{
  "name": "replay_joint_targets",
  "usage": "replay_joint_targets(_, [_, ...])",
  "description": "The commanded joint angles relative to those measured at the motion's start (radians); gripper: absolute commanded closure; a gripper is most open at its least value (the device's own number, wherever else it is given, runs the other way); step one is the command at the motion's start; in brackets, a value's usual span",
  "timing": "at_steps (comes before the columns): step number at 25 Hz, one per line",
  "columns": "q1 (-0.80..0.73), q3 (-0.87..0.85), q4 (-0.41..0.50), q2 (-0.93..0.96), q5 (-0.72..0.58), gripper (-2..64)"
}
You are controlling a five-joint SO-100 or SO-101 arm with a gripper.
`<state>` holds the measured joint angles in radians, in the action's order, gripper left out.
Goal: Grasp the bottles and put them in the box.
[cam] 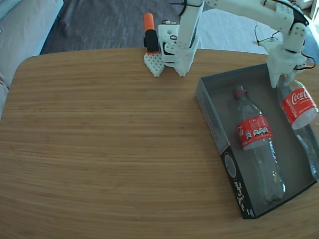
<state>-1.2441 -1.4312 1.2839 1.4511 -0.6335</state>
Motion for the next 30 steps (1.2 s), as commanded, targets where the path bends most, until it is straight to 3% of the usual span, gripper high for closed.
replay_joint_targets(1, [0.008, 0.028, 0.003, 0.034, 0.003, 52.2])
replay_joint_targets(3, [0.023, 0.018, 0.003, 0.037, 0.006, 37.0])
replay_joint_targets(5, [0.028, 0.015, 0.014, 0.037, 0.006, 28.1])
replay_joint_targets(11, [0.078, 0.032, 0.051, 0.038, 0.006, 26.6])
replay_joint_targets(17, [0.319, 0.103, 0.051, 0.121, 0.069, 26.8])
replay_joint_targets(19, [0.43, 0.129, 0.051, 0.15, 0.126, 28.7])
replay_joint_targets(26, [0.684, 0.078, 0.051, 0.334, 0.278, 52.7])
replay_joint_targets(30, [0.798, -0.015, 0.041, 0.448, 0.388, 61.8])
